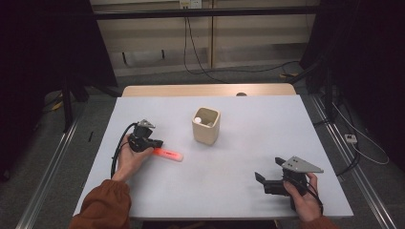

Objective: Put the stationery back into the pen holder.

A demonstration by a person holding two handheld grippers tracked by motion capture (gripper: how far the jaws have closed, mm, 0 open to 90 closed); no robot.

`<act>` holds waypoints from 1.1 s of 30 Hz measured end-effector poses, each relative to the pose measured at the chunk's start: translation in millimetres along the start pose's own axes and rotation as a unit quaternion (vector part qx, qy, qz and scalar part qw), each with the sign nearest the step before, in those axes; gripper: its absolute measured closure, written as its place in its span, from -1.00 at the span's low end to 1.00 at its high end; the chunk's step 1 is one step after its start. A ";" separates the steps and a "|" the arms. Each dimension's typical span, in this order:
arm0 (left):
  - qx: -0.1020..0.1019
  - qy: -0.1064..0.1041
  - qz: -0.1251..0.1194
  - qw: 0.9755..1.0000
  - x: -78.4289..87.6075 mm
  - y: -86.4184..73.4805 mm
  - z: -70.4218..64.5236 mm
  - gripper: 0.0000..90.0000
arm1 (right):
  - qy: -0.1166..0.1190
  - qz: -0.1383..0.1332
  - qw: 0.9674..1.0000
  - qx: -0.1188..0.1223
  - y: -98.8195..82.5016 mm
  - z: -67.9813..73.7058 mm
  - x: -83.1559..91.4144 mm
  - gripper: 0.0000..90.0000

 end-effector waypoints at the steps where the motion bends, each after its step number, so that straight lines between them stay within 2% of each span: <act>1: 0.004 -0.003 0.002 1.000 0.7 -0.8 -1.2 1.00 | 0.000 0.000 1.000 0.000 0.1 -0.1 0.0 -0.90; 8: 0.005 -0.019 0.014 1.000 7.4 -8.3 -2.9 1.00 | 0.000 -0.001 1.000 -0.002 0.4 0.0 -0.3 -0.90; 13: -0.006 -0.020 0.026 0.999 11.9 -12.9 -6.9 1.00 | 0.001 -0.001 1.000 0.001 0.7 0.3 -1.0 -0.90; 20: -0.008 -0.030 0.036 0.999 19.6 -21.3 -9.9 1.00 | 0.000 0.001 1.000 -0.001 1.0 0.6 -2.1 -0.90; 25: 0.001 -0.036 0.035 0.999 24.7 -27.8 -13.8 1.00 | -0.001 0.000 1.000 -0.001 1.1 0.1 -2.5 -0.90; 29: -0.010 -0.036 0.039 0.999 28.0 -32.3 -18.9 1.00 | 0.001 0.001 1.000 0.001 1.0 1.1 -2.9 -0.90; 33: -0.004 -0.042 0.033 0.999 29.6 -34.4 -23.8 1.00 | 0.001 0.001 1.000 0.001 1.1 1.0 -2.9 -0.90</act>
Point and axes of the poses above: each handheld gripper's, and its own axes: x roughly backward along the jaws, y roughly out of its top, z roughly to its left, the point moved 8 cm from there along -x, roughly forward along the jaws
